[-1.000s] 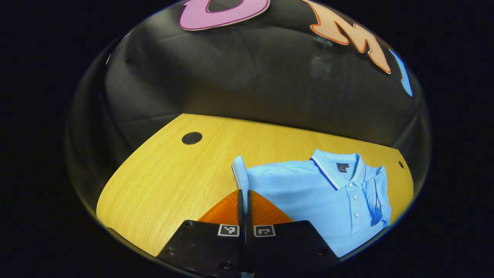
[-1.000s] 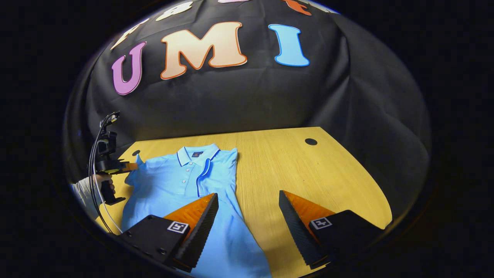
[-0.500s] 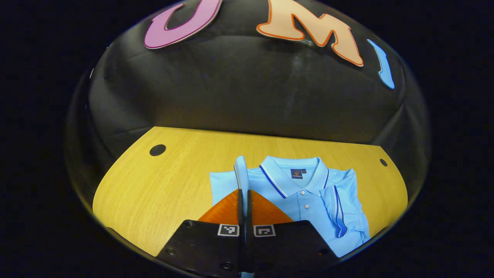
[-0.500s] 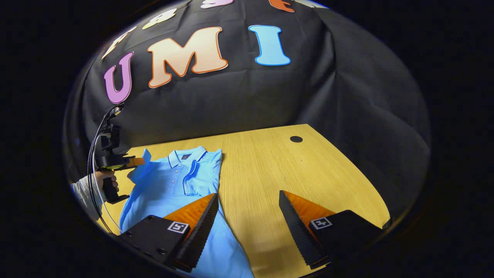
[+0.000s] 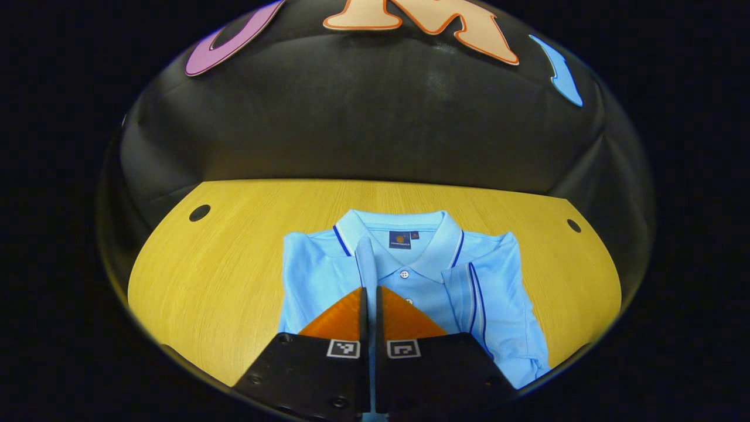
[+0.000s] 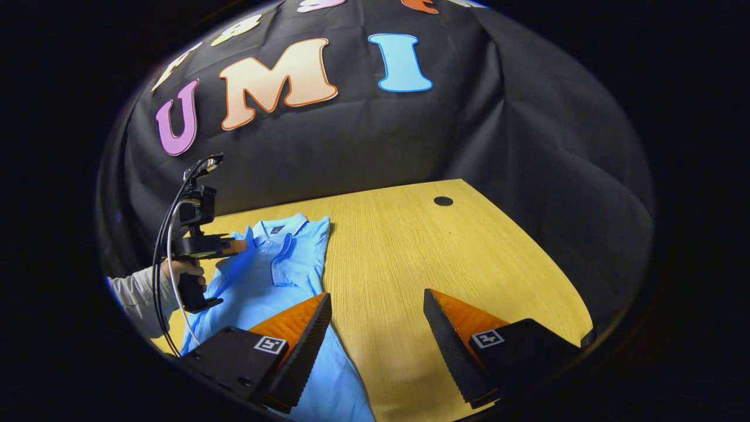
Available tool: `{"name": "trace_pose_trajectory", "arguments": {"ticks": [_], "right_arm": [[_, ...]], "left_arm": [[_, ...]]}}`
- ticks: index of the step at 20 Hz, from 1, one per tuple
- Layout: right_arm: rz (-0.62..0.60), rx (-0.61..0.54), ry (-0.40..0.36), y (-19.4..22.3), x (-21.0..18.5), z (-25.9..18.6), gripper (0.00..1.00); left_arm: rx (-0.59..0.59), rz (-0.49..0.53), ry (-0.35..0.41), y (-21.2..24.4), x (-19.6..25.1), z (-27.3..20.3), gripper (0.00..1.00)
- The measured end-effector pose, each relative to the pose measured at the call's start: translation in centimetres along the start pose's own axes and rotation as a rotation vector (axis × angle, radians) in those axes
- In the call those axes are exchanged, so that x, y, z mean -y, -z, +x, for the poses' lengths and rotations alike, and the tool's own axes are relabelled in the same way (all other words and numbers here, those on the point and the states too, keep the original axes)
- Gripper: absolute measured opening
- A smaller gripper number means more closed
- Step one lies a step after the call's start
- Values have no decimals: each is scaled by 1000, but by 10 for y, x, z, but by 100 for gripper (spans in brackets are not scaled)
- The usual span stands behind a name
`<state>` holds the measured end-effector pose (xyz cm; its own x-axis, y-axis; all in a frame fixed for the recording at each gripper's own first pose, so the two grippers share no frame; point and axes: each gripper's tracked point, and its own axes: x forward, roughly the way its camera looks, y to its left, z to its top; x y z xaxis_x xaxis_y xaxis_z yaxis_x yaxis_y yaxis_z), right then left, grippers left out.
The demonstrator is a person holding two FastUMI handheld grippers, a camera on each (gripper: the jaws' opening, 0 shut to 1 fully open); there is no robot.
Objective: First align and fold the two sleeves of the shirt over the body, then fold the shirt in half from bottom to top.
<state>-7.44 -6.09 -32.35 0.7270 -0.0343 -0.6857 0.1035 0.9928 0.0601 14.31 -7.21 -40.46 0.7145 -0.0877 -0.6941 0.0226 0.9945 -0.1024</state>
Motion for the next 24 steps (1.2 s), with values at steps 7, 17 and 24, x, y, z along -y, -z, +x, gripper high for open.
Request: {"name": "trace_pose_trajectory", "arguments": {"ticks": [7,17,24], "right_arm": [[-20,41,-134,-15,-6,-8,94],[-80,101,-267,-12,-25,-44,98],[-94,105,-221,38,-34,-103,98]], "left_arm": [[150,-44,-20,-35,-6,-89,96],[237,-17,-81,6,-52,-244,96],[182,19,-55,82,-85,-313,96]]}}
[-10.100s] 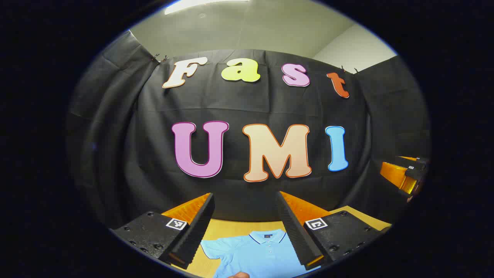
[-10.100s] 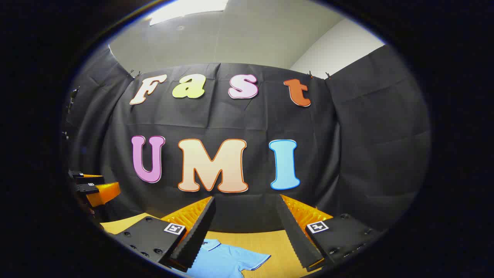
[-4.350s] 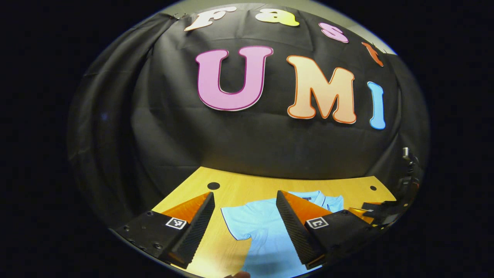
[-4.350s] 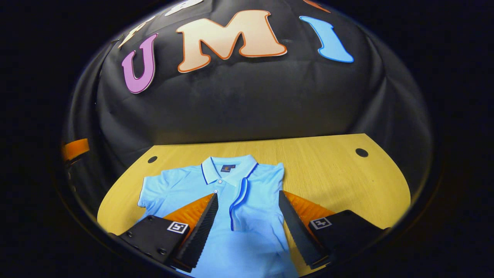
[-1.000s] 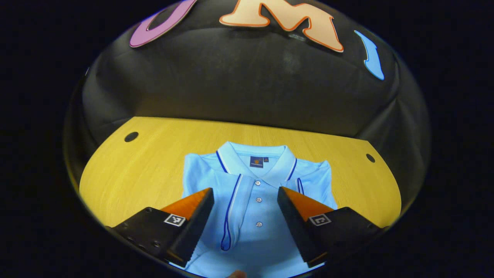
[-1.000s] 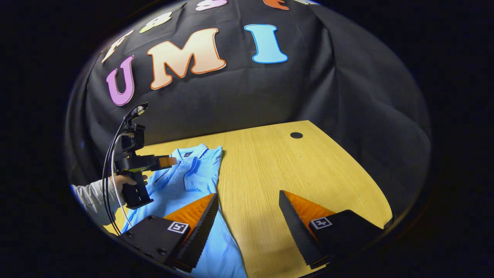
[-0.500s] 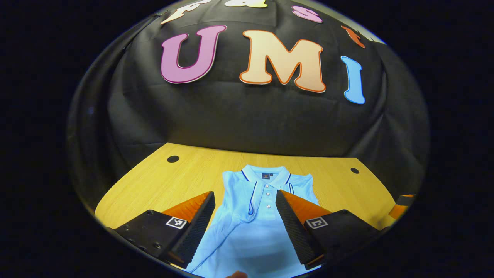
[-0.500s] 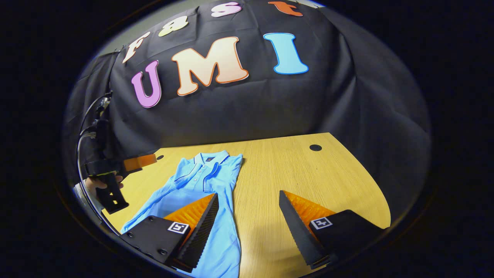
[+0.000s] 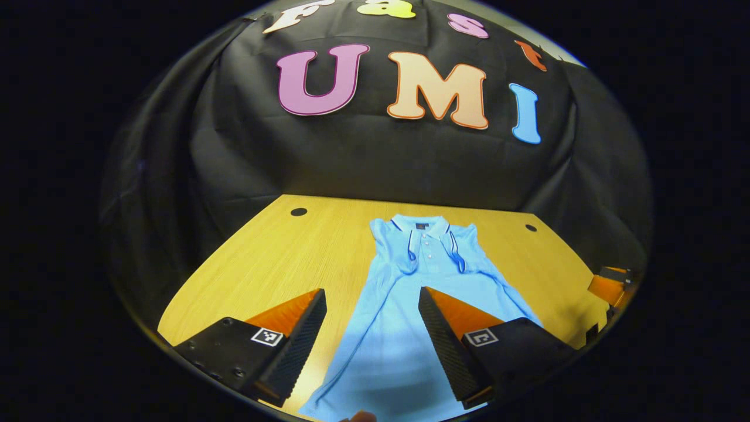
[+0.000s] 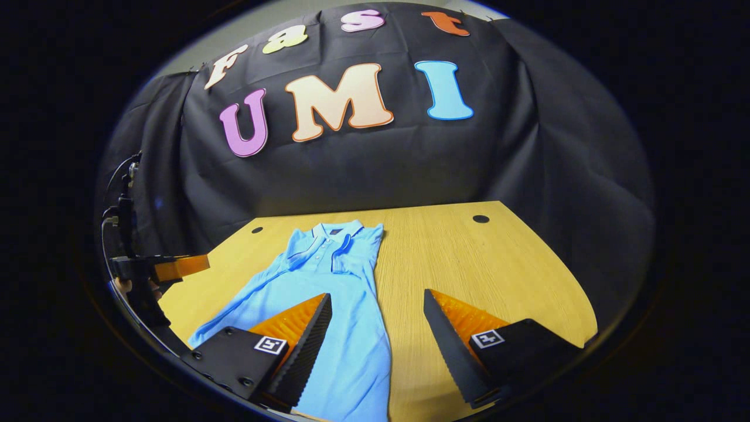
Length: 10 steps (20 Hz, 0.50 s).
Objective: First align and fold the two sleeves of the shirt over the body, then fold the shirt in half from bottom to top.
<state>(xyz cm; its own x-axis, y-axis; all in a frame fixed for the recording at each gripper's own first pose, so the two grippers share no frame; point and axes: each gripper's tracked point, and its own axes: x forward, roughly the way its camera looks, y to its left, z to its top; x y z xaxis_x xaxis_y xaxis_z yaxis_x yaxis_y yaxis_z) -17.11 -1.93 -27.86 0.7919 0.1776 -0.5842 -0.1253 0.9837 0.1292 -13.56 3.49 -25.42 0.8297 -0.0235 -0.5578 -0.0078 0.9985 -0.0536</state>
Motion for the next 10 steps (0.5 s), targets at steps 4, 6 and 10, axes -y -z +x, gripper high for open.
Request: {"name": "trace_pose_trajectory", "arguments": {"ticks": [4,6,10], "right_arm": [[-4,-44,50,41,-6,-38,98],[-27,-69,66,62,-8,-51,98],[-50,-119,85,97,-7,-72,94]], "left_arm": [[-54,41,49,52,-7,-41,95],[-88,51,55,79,-13,-57,96],[-153,59,40,118,-31,-77,96]]}}
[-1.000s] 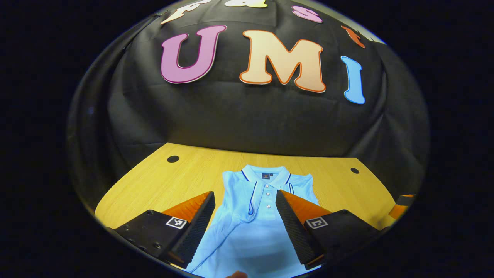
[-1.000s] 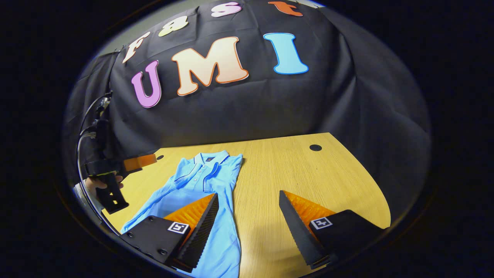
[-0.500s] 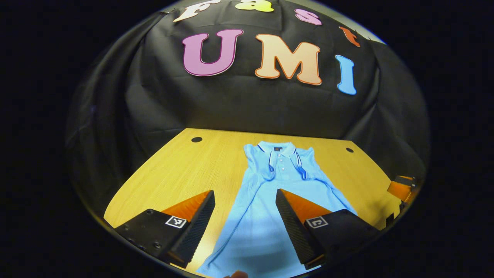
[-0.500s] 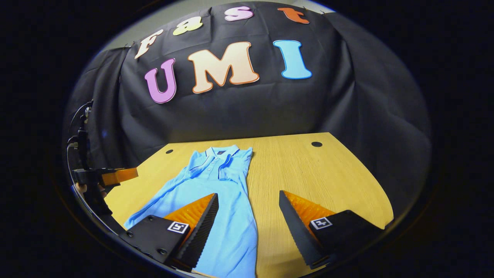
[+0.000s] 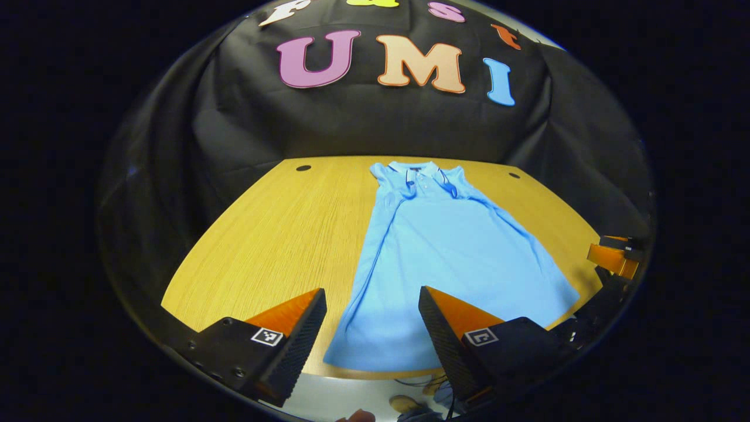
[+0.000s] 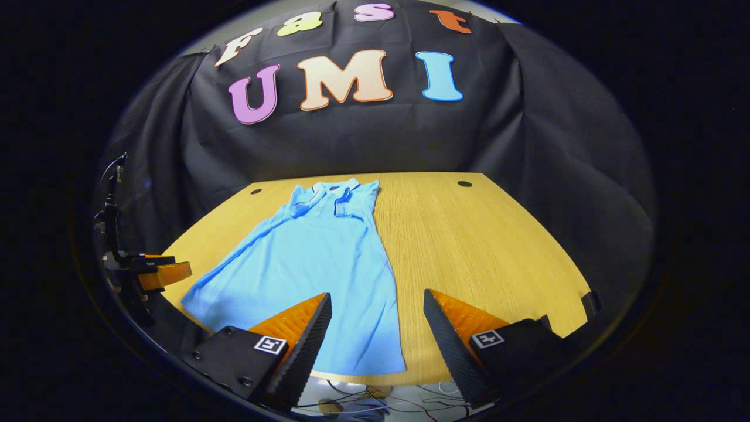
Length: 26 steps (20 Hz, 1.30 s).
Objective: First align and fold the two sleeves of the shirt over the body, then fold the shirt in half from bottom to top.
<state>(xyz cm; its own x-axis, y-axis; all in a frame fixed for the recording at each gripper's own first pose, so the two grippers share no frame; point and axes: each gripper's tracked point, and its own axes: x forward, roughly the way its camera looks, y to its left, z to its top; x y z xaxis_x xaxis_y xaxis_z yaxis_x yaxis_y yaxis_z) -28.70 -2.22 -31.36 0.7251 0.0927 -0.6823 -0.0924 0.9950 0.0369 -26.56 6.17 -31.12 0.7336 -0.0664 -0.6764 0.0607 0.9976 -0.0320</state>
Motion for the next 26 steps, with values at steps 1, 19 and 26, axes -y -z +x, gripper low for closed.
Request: {"name": "trace_pose_trajectory", "arguments": {"ticks": [1,19,26], "right_arm": [[-2,-13,7,9,1,-1,98],[7,-185,40,90,2,14,92],[11,-200,-15,90,-20,15,11]], "left_arm": [[-11,3,-5,15,-2,1,96],[-50,35,41,72,-5,19,92],[-3,63,59,73,16,20,2]]}}
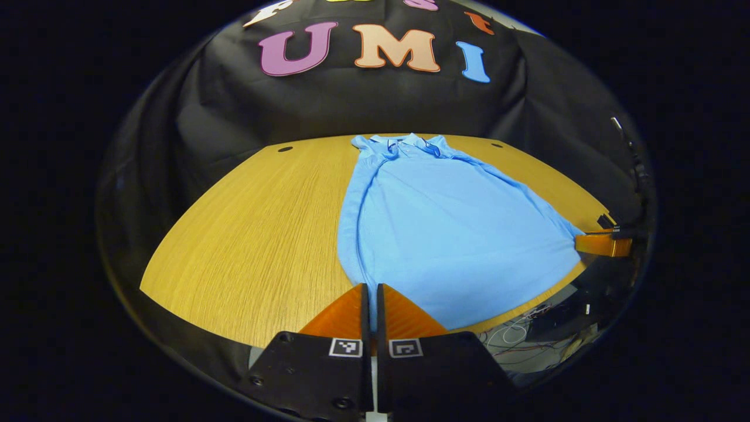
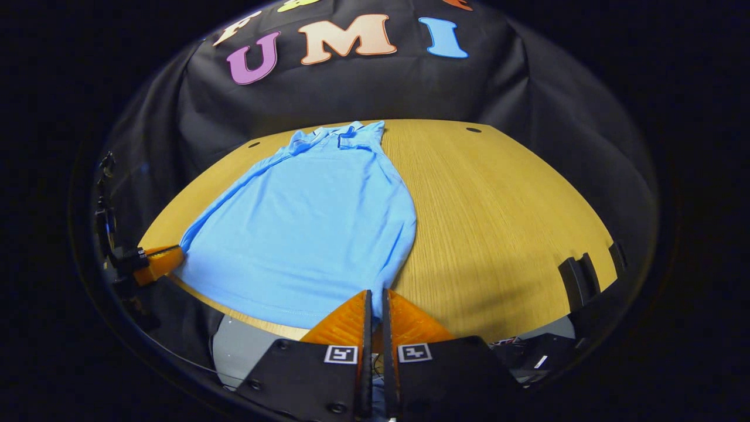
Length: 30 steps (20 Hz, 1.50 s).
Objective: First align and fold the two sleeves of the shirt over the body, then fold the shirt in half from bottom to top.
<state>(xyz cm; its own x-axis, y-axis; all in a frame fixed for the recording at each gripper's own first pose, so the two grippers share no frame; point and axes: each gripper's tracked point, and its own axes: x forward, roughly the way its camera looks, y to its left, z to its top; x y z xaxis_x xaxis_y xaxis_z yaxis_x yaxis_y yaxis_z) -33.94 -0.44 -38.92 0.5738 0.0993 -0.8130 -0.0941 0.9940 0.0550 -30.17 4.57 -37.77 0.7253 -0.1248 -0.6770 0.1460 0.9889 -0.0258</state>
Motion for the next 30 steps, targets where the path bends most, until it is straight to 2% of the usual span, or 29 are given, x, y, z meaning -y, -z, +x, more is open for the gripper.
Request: {"name": "trace_pose_trajectory", "arguments": {"ticks": [5,11,13,14,15,16,17,19,22,25,30], "right_arm": [[33,-7,-3,-4,2,-3,11],[35,80,-28,-47,-3,-16,11],[45,122,-41,-71,-6,-20,11],[50,142,-49,-85,-7,-20,7],[52,164,-55,-99,-9,-21,11],[56,210,-28,-118,-2,-21,11],[64,220,-44,-133,-7,-18,3],[85,232,-82,-156,-14,-14,3],[49,275,-122,-202,-19,-2,3],[32,330,-162,-254,-23,10,3],[52,373,-190,-318,-17,47,2]], "left_arm": [[-44,-66,6,-3,2,-3,0],[32,-85,44,-52,5,-4,0],[69,-106,58,-74,6,-5,0],[87,-117,65,-85,7,-6,0],[109,-132,71,-101,6,-5,0],[131,-139,66,-114,4,-3,0],[134,-140,72,-125,4,0,0],[149,-152,64,-147,2,10,0],[145,-168,26,-177,-9,22,0],[188,-147,23,-222,-10,35,0],[218,-135,-9,-290,-18,73,0]]}}
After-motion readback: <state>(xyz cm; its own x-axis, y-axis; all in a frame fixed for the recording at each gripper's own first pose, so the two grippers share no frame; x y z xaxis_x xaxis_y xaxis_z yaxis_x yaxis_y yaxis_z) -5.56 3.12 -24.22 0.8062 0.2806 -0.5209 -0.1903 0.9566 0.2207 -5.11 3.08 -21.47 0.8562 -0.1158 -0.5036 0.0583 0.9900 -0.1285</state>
